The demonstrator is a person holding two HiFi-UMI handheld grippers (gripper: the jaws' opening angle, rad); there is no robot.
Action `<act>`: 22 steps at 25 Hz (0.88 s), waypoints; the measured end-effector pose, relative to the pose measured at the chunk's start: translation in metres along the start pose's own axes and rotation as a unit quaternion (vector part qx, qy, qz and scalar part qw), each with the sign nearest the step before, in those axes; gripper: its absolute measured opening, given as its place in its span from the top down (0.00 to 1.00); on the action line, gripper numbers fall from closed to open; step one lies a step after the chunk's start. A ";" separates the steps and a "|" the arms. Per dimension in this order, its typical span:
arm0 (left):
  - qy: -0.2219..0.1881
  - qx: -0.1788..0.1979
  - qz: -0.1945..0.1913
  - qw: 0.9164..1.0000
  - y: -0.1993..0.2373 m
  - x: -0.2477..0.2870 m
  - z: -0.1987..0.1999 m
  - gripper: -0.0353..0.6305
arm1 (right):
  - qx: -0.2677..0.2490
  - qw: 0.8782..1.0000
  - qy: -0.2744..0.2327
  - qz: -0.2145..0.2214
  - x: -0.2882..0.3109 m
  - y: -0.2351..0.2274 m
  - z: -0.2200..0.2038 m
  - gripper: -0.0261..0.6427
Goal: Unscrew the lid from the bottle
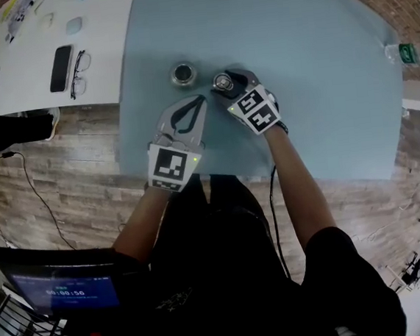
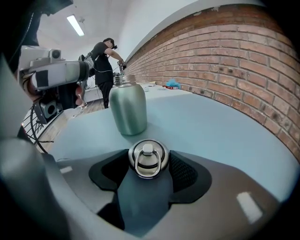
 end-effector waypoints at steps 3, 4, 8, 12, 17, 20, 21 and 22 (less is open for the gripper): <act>0.000 0.000 0.003 1.000 -0.001 -0.006 0.010 0.94 | 0.002 1.000 0.001 0.001 -0.002 0.002 0.004 0.56; -0.001 0.001 0.006 1.000 0.000 -0.006 0.013 0.94 | 0.002 1.000 0.000 0.001 -0.002 0.001 0.006 0.56; -0.008 0.005 0.012 1.000 -0.002 -0.007 0.021 0.94 | 0.010 1.000 0.000 -0.002 -0.001 -0.001 0.003 0.52; -0.004 0.009 0.002 1.000 -0.005 -0.009 0.026 0.95 | 0.027 0.999 -0.015 0.009 -0.005 0.002 0.001 0.46; -0.002 -0.009 -0.017 1.000 -0.008 -0.012 0.029 0.95 | 0.061 0.995 -0.077 -0.006 -0.023 0.005 0.000 0.47; 0.006 -0.016 -0.028 0.999 -0.007 -0.012 0.029 0.95 | 0.088 0.991 -0.096 -0.008 -0.033 0.006 0.001 0.59; 0.008 -0.017 -0.027 0.999 -0.006 -0.012 0.029 0.95 | 0.093 0.990 -0.102 -0.011 -0.037 0.007 0.001 0.65; 0.010 -0.019 -0.026 0.999 -0.005 -0.012 0.028 0.95 | 0.097 0.989 -0.111 -0.015 -0.040 0.008 0.001 0.70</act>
Point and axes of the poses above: the fingertips, and each gripper's own axes: x forward along the fingers, y to its left, z out of its top, the point moved 10 cm from there along -x, backward along the fingers, and after that the axes turned 1 degree about x, right-handed, at the moved point
